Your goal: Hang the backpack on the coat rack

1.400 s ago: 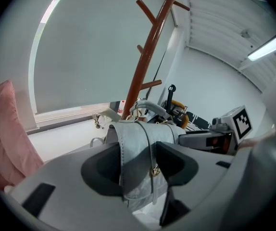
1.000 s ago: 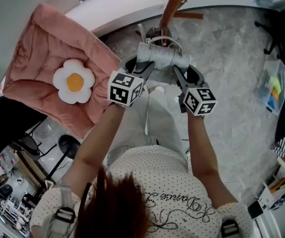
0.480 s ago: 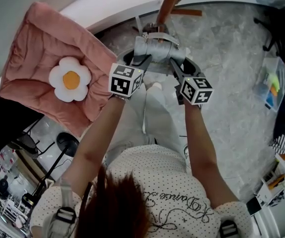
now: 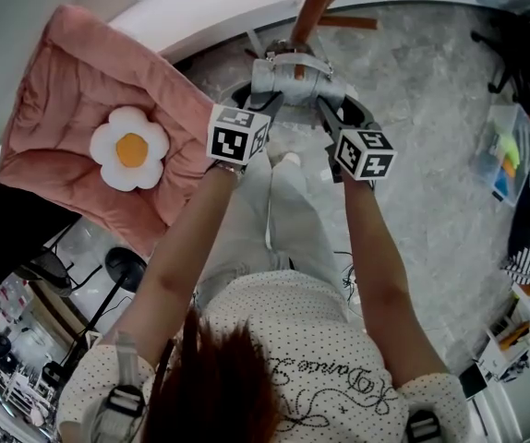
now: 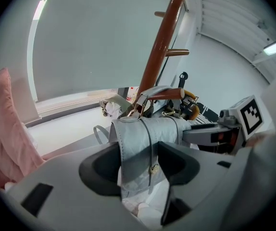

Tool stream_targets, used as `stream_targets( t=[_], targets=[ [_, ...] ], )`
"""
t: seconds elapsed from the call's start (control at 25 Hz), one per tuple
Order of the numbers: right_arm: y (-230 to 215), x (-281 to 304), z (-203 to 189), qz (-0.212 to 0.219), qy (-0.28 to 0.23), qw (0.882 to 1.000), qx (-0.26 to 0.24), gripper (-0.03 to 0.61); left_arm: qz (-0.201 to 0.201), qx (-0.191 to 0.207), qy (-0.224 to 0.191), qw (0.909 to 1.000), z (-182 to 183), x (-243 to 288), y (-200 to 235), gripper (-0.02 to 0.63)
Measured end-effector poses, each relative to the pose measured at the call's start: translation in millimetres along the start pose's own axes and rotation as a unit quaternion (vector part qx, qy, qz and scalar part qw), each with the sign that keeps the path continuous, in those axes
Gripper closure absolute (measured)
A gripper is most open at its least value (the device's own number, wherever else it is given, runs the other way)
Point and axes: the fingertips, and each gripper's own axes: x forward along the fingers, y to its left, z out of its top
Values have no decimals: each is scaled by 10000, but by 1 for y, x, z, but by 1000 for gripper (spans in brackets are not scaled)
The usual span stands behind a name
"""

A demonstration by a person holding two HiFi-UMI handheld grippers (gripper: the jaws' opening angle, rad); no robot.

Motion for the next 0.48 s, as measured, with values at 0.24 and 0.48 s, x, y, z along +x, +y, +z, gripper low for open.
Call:
stream_targets(
  t=[0.24,0.48],
  targets=[
    [-5,10,-3,-71,55,9999,132,373,56,145,101,9998,-2,10,8,376],
    [-1,11,-12,-48,158,9999,41,365,108,380,-58,9992,2,3,8,374]
  ],
)
